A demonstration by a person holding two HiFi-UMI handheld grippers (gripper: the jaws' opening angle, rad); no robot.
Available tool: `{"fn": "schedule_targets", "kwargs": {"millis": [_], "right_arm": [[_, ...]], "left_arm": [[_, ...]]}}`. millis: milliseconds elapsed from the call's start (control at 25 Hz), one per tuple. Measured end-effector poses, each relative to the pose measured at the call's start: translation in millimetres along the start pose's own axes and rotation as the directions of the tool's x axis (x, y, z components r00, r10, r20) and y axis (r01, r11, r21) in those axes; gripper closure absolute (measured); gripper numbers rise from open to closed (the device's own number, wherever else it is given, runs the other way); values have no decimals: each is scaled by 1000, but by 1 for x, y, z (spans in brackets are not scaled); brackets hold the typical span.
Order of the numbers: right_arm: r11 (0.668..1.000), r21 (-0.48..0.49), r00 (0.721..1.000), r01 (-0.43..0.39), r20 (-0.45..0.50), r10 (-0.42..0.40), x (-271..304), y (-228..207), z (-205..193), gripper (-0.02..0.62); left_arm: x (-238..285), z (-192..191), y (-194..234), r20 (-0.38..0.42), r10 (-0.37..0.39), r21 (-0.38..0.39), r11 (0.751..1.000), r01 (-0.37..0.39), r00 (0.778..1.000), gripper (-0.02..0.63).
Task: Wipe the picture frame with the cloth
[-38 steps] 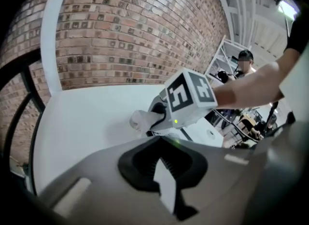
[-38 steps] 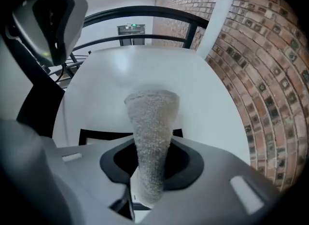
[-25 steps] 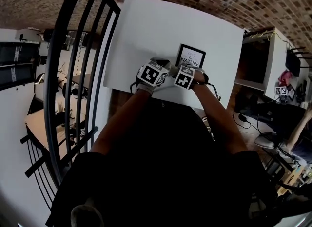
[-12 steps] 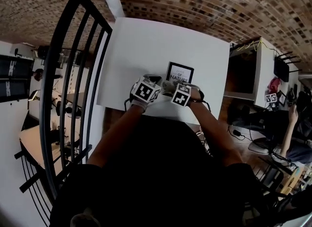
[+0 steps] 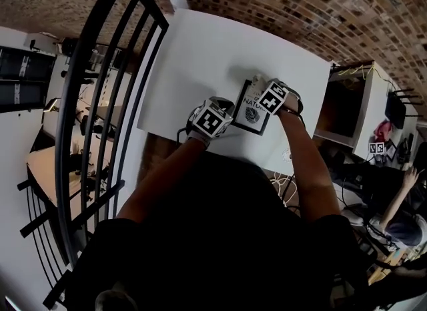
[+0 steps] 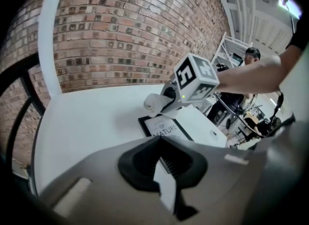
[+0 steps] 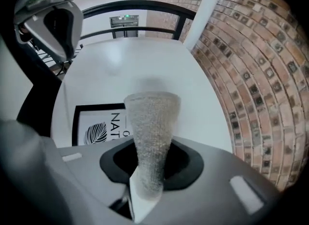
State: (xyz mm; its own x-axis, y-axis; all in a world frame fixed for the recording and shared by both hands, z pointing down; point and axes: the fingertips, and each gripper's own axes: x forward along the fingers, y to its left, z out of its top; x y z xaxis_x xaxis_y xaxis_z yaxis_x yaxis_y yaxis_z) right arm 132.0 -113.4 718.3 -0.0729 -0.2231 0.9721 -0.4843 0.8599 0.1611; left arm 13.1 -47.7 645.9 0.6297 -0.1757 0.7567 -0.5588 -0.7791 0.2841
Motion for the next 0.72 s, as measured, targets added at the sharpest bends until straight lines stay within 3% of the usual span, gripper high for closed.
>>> {"fn": "schedule_targets", "kwargs": {"millis": [280, 720], "right_arm": [[999, -34, 999, -19, -47, 17, 28, 15, 3, 489], [987, -98, 990, -125, -74, 118, 22, 91, 1, 489]], "left_arm": [[-6, -17, 1, -7, 2, -20, 1000, -2, 1000, 604], [-1, -15, 3, 2, -18, -8, 1000, 18, 1000, 604]]}}
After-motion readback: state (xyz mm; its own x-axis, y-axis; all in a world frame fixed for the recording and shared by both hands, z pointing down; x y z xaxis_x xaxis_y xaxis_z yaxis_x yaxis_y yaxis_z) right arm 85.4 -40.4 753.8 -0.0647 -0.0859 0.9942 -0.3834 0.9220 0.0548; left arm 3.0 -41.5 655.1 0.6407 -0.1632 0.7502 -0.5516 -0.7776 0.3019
